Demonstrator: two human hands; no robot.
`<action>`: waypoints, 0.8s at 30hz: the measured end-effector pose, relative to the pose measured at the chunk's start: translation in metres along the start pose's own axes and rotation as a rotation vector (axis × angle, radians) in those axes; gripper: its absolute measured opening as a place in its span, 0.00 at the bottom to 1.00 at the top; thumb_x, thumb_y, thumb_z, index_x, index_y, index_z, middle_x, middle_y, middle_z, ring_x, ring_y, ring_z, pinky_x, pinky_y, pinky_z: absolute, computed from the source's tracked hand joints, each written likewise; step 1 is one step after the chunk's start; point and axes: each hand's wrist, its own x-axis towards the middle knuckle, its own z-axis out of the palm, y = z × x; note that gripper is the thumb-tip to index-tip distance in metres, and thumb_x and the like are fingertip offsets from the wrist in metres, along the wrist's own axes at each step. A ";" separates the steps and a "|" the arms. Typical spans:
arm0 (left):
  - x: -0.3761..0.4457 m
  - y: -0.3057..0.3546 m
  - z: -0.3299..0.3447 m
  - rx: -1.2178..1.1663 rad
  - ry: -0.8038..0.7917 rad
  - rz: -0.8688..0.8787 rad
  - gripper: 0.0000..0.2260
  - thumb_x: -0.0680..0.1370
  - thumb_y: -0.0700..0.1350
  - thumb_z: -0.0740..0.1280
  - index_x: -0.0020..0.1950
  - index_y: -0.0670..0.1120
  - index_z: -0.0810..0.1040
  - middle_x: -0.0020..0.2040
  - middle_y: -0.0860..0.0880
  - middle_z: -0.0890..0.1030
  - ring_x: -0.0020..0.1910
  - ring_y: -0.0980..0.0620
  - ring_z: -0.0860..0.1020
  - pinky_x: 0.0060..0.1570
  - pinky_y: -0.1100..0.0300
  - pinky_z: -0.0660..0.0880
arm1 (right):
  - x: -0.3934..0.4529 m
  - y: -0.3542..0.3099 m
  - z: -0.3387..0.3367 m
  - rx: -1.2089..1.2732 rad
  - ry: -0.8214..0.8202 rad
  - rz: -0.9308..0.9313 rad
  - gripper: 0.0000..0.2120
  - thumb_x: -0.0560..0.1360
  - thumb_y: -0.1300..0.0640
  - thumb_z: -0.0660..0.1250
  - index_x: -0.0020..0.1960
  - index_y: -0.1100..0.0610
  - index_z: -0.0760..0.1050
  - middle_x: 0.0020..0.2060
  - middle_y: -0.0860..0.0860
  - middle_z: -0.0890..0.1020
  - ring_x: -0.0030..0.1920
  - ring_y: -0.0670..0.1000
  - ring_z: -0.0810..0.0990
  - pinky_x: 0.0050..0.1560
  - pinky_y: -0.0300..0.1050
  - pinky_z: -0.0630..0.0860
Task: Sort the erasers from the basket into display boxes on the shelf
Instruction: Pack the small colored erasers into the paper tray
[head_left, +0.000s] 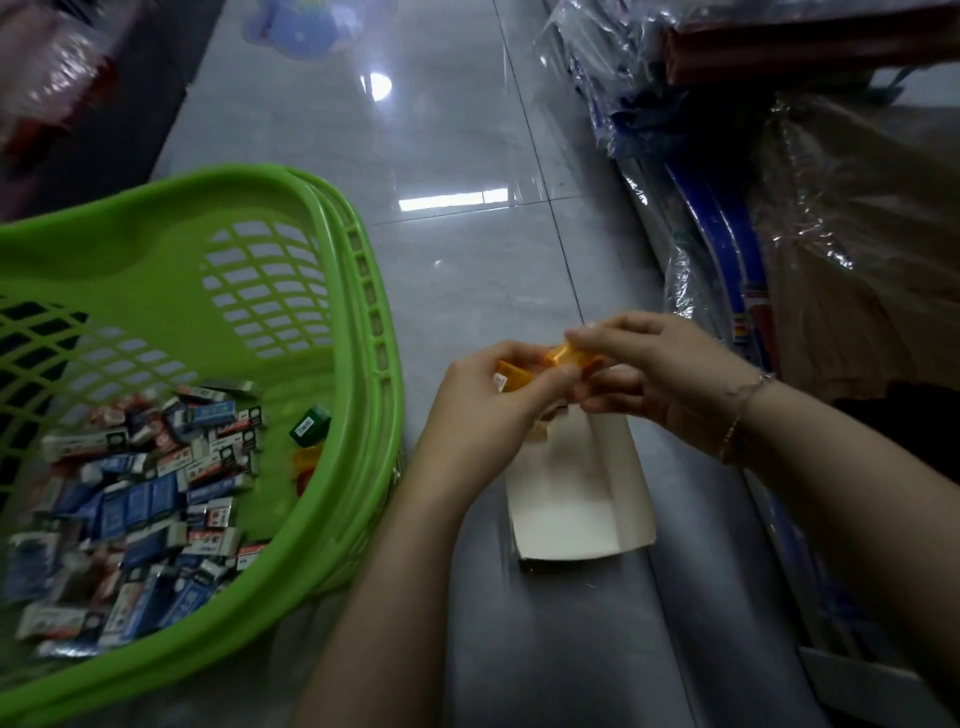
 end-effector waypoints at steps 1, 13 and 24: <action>-0.001 0.000 0.000 -0.096 -0.008 -0.048 0.05 0.75 0.45 0.70 0.46 0.45 0.81 0.33 0.51 0.83 0.32 0.56 0.81 0.33 0.62 0.78 | 0.000 0.000 -0.001 0.013 -0.008 0.013 0.15 0.72 0.52 0.69 0.53 0.61 0.75 0.40 0.58 0.83 0.36 0.53 0.84 0.34 0.41 0.81; -0.003 -0.003 -0.004 -0.305 -0.036 -0.189 0.07 0.77 0.46 0.67 0.46 0.44 0.82 0.37 0.45 0.84 0.32 0.53 0.81 0.36 0.59 0.79 | 0.002 -0.006 -0.007 0.008 -0.067 -0.057 0.12 0.70 0.58 0.69 0.51 0.61 0.78 0.40 0.56 0.83 0.38 0.51 0.83 0.38 0.39 0.81; 0.006 -0.019 -0.003 0.605 0.352 0.016 0.16 0.71 0.49 0.74 0.56 0.46 0.77 0.46 0.46 0.81 0.48 0.45 0.78 0.46 0.57 0.70 | 0.022 0.010 0.003 -1.592 0.127 -0.421 0.09 0.73 0.53 0.66 0.53 0.49 0.75 0.48 0.50 0.81 0.52 0.52 0.77 0.55 0.47 0.66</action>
